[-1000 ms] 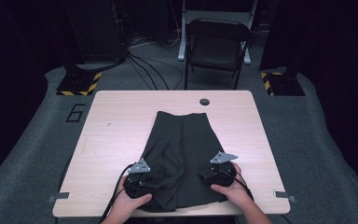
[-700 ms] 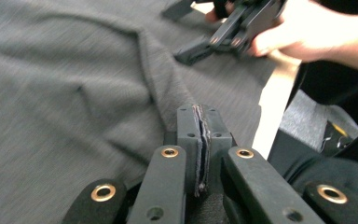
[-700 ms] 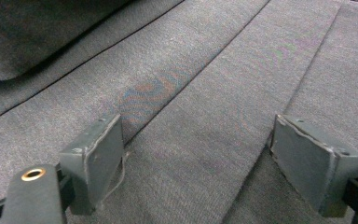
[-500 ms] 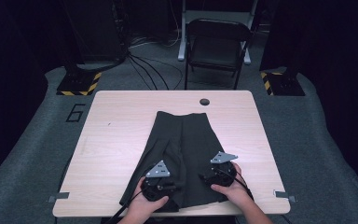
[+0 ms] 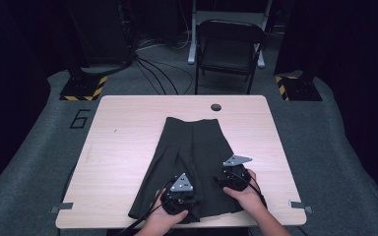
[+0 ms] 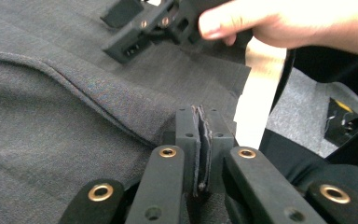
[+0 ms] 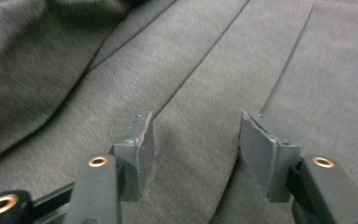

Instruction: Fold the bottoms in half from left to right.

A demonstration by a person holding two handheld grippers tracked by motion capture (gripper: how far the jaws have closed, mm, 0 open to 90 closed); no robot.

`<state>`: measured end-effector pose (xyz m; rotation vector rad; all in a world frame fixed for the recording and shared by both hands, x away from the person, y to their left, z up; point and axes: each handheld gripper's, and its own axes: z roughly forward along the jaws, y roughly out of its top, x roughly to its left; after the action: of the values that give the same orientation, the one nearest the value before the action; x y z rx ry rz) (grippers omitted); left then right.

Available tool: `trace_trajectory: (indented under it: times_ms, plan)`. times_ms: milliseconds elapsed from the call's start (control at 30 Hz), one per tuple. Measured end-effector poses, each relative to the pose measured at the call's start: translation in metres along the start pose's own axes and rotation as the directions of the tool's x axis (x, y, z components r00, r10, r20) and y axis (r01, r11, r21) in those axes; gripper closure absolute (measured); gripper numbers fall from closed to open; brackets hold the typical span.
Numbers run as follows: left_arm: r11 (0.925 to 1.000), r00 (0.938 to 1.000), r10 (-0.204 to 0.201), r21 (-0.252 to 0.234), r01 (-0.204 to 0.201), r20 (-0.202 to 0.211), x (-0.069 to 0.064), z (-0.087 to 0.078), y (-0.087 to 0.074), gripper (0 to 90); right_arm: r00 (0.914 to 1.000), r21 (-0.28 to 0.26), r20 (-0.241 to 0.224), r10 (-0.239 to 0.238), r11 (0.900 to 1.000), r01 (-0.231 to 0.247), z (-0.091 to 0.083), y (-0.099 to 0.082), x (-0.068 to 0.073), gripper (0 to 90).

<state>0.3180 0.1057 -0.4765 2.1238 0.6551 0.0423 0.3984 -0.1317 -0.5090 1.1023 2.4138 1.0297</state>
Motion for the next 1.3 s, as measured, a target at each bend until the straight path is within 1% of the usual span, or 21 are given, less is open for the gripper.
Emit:
trace_trajectory:
  times_ms: [67, 100, 133, 200, 267, 300, 333, 367, 400, 467, 500, 533, 667, 900, 1000, 1033, 1133, 1167, 1233, 1267, 1300]
  plan:
    - [1.0000, 1.0000, -0.001, -0.008, 0.001, -0.004, 0.001, -0.001, -0.002, 82.4, 0.9997, -0.015, -0.001, -0.024, 0.9996, 0.024, -0.001, 0.008, 0.002, 46.5]
    - [0.9999, 0.9999, -0.006, -0.010, 0.006, -0.013, 0.001, -0.002, -0.003, 77.8, 0.9994, -0.027, 0.003, -0.036, 0.9990, 0.036, 0.000, 0.018, 0.004, 46.5]
    - [0.9998, 0.9998, -0.014, -0.017, 0.013, -0.012, 0.002, -0.002, -0.005, 77.8, 0.9994, -0.027, 0.003, -0.036, 0.9990, 0.036, 0.000, 0.018, 0.004, 46.5]
    - [0.9993, 0.9994, -0.028, -0.025, 0.027, -0.021, 0.004, -0.002, -0.009, 72.6, 0.9996, -0.039, 0.000, -0.030, 0.9988, 0.030, 0.005, 0.031, 0.006, 46.5]
    - [0.9991, 0.9991, -0.032, -0.028, 0.031, -0.029, 0.004, -0.003, -0.011, 70.8, 0.9994, -0.046, -0.004, -0.033, 0.9984, 0.033, 0.008, 0.036, 0.007, 46.5]
    - [0.9980, 0.9985, -0.051, -0.039, 0.050, -0.019, 0.006, -0.003, -0.014, 67.7, 0.9994, -0.056, -0.013, -0.031, 0.9979, 0.031, 0.013, 0.044, 0.008, 46.5]
    - [0.9980, 0.9985, -0.051, -0.039, 0.050, -0.019, 0.006, -0.003, -0.014, 66.3, 0.9993, -0.050, -0.022, -0.031, 0.9983, 0.030, 0.015, 0.047, 0.009, 46.5]
    - [0.9962, 0.9974, -0.071, -0.053, 0.070, -0.014, 0.006, -0.004, -0.015, 66.3, 0.9993, -0.050, -0.022, -0.031, 0.9983, 0.030, 0.015, 0.047, 0.009, 46.5]
    - [0.9949, 0.9969, -0.076, -0.069, 0.074, -0.022, 0.006, -0.004, -0.018, 63.4, 0.9993, -0.060, -0.027, -0.028, 0.9979, 0.026, 0.020, 0.054, 0.010, 46.0]
    - [0.9945, 0.9964, -0.082, -0.066, 0.081, -0.022, 0.006, -0.004, -0.018, 62.6, 0.9994, -0.067, -0.026, -0.023, 0.9975, 0.021, 0.022, 0.057, 0.011, 46.1]
    - [0.9949, 0.9968, -0.076, -0.069, 0.074, -0.026, 0.007, -0.004, -0.019, 61.5, 0.9992, -0.067, -0.034, -0.020, 0.9976, 0.018, 0.023, 0.059, 0.011, 46.0]
    - [0.9939, 0.9959, -0.085, -0.073, 0.082, -0.030, 0.007, -0.005, -0.019, 60.7, 0.9992, -0.069, -0.036, -0.018, 0.9975, 0.016, 0.025, 0.062, 0.011, 46.0]
    - [0.9944, 0.9960, -0.066, -0.086, 0.061, -0.059, 0.011, -0.012, -0.018, 59.2, 0.9988, -0.079, -0.048, 0.000, 0.9969, -0.004, 0.032, 0.070, 0.014, 46.0]
    - [0.9927, 0.9918, -0.076, -0.102, 0.065, -0.103, 0.021, -0.028, -0.015, 56.9, 0.9986, -0.082, -0.053, -0.008, 0.9966, 0.003, 0.035, 0.078, 0.018, 45.6]
    - [0.9911, 0.9879, -0.085, -0.113, 0.071, -0.130, 0.027, -0.039, -0.015, 55.4, 0.9985, -0.082, -0.053, -0.015, 0.9965, 0.011, 0.036, 0.082, 0.021, 45.4]
    - [0.9909, 0.9853, -0.085, -0.117, 0.067, -0.149, 0.031, -0.045, -0.016, 54.9, 0.9985, -0.084, -0.049, -0.025, 0.9963, 0.021, 0.036, 0.084, 0.023, 45.2]
    - [0.9908, 0.9827, -0.084, -0.119, 0.065, -0.165, 0.036, -0.053, -0.018, 54.2, 0.9983, -0.090, -0.051, -0.029, 0.9957, 0.024, 0.037, 0.087, 0.025, 45.1]
    - [0.9906, 0.9783, -0.088, -0.120, 0.066, -0.188, 0.041, -0.061, -0.021, 53.1, 0.9982, -0.091, -0.051, -0.030, 0.9956, 0.025, 0.038, 0.090, 0.028, 44.8]
    - [0.9914, 0.9730, -0.088, -0.114, 0.064, -0.213, 0.046, -0.068, -0.024, 52.1, 0.9980, -0.094, -0.053, -0.034, 0.9952, 0.029, 0.039, 0.093, 0.030, 44.4]
    - [0.9914, 0.9730, -0.088, -0.114, 0.064, -0.213, 0.046, -0.068, -0.024, 51.4, 0.9980, -0.094, -0.053, -0.034, 0.9952, 0.029, 0.039, 0.093, 0.030, 44.4]
    - [0.9908, 0.9666, -0.100, -0.113, 0.075, -0.236, 0.052, -0.076, -0.029, 51.0, 0.9982, -0.086, -0.050, -0.031, 0.9960, 0.027, 0.041, 0.095, 0.033, 43.7]
